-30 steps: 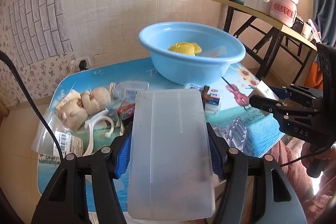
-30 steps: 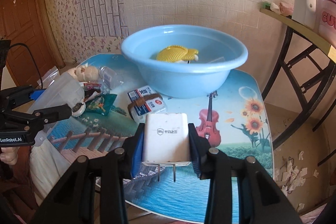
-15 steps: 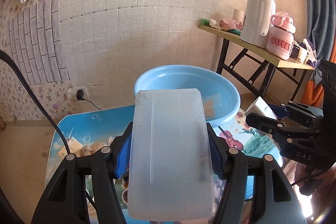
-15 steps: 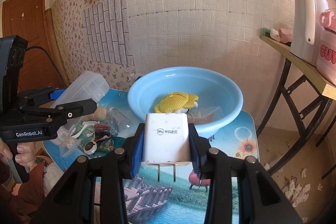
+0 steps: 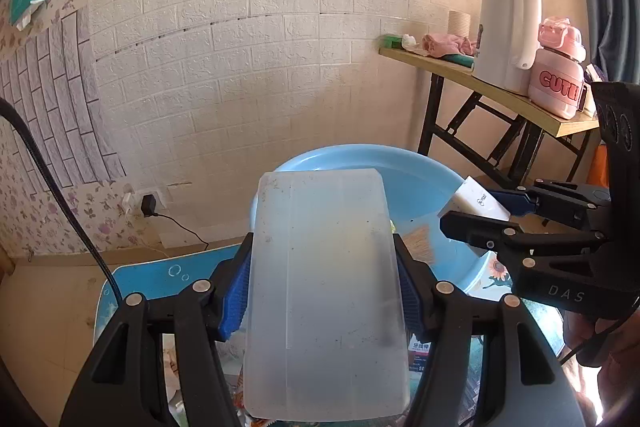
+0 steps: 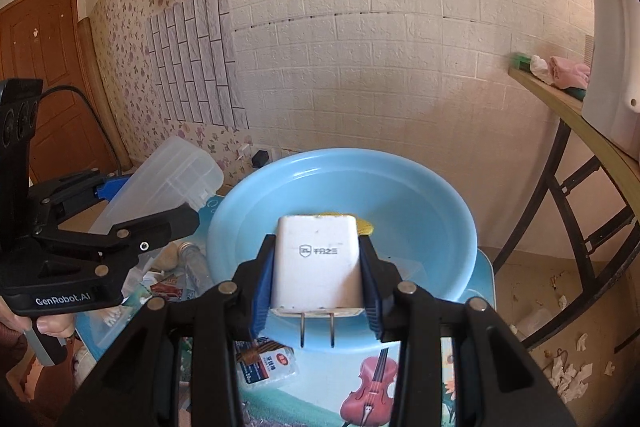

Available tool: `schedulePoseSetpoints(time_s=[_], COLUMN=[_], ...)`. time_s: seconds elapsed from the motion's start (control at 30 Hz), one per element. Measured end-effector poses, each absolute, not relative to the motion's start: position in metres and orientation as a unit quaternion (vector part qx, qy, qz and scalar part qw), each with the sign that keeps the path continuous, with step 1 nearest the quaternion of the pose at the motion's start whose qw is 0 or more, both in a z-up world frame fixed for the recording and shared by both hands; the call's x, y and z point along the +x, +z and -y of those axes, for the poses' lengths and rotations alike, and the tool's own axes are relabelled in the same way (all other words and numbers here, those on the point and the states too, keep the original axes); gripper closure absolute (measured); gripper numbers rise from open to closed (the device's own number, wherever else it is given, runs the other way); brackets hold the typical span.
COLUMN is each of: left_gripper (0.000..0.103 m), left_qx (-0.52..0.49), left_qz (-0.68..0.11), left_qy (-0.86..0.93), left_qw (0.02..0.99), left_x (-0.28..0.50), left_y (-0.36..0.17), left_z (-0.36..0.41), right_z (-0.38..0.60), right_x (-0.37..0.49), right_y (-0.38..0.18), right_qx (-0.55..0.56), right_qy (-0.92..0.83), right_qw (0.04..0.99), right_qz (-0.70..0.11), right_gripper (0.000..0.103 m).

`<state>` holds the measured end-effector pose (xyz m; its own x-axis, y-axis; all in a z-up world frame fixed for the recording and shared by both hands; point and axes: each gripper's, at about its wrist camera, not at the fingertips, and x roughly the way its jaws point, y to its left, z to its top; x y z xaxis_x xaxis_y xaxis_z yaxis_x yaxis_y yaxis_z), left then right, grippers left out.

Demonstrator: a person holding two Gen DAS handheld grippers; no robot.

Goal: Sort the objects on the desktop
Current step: 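Carry the lid and charger into the blue basin with both grippers, then release the lid and charger into the basin and withdraw both grippers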

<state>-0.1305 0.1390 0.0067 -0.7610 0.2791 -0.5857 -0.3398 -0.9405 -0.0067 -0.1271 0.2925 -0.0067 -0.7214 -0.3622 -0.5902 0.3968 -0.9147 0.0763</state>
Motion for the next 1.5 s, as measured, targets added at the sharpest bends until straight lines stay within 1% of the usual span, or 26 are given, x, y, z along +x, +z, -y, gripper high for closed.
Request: schedulePoseSetpoints(time_s=[0.3, 0.43, 0.5, 0.63, 0.8, 0.87, 0.9, 1.3, 1.5], left_gripper=[0.041, 0.041, 0.041, 0.041, 0.039, 0.034, 0.034, 0.034, 0.031], left_qx=[-0.324, -0.337, -0.344, -0.347, -0.335, -0.328, -0.326, -0.323, -0.319], left_qz=[-0.056, -0.061, -0.062, -0.066, -0.068, -0.068, -0.068, -0.062, -0.057], left_qy=[0.931, 0.926, 0.923, 0.922, 0.926, 0.928, 0.929, 0.93, 0.934], left_qw=[0.162, 0.16, 0.159, 0.158, 0.159, 0.16, 0.16, 0.162, 0.153], left_x=[-0.166, -0.173, -0.176, -0.177, -0.172, -0.169, -0.167, -0.139, -0.113], left_y=[-0.009, -0.019, -0.022, -0.025, -0.018, -0.014, -0.012, 0.0, -0.001], left_z=[-0.147, -0.151, -0.152, -0.152, -0.15, -0.149, -0.149, -0.14, -0.129], right_z=[-0.286, -0.29, -0.291, -0.294, -0.288, -0.288, -0.288, -0.292, -0.294], right_x=[-0.159, -0.169, -0.171, -0.171, -0.164, -0.16, -0.16, -0.129, -0.11], right_y=[-0.028, -0.037, -0.04, -0.041, -0.034, -0.031, -0.03, -0.017, -0.015], right_qx=[0.347, 0.365, 0.374, 0.373, 0.364, 0.361, 0.36, 0.353, 0.353], right_qy=[-0.913, -0.907, -0.903, -0.903, -0.906, -0.908, -0.908, -0.915, -0.917], right_qw=[0.212, 0.211, 0.211, 0.214, 0.214, 0.213, 0.211, 0.194, 0.185], right_qz=[-0.033, -0.024, -0.017, -0.014, -0.028, -0.031, -0.031, -0.029, -0.023], right_gripper=[0.065, 0.065, 0.063, 0.063, 0.063, 0.063, 0.063, 0.063, 0.063])
